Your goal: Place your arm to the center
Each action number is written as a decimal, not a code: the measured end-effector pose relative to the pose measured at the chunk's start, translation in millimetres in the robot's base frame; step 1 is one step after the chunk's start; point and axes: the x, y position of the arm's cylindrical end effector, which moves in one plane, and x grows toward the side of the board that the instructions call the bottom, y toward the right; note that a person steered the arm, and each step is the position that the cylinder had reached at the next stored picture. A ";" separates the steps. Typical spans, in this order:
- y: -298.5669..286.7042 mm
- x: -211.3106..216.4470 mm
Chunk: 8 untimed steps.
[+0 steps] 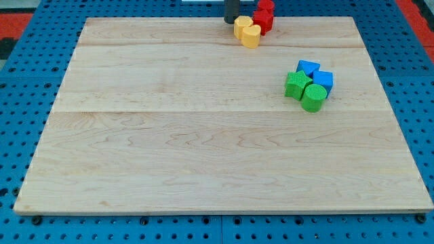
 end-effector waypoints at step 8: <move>92.8 108.7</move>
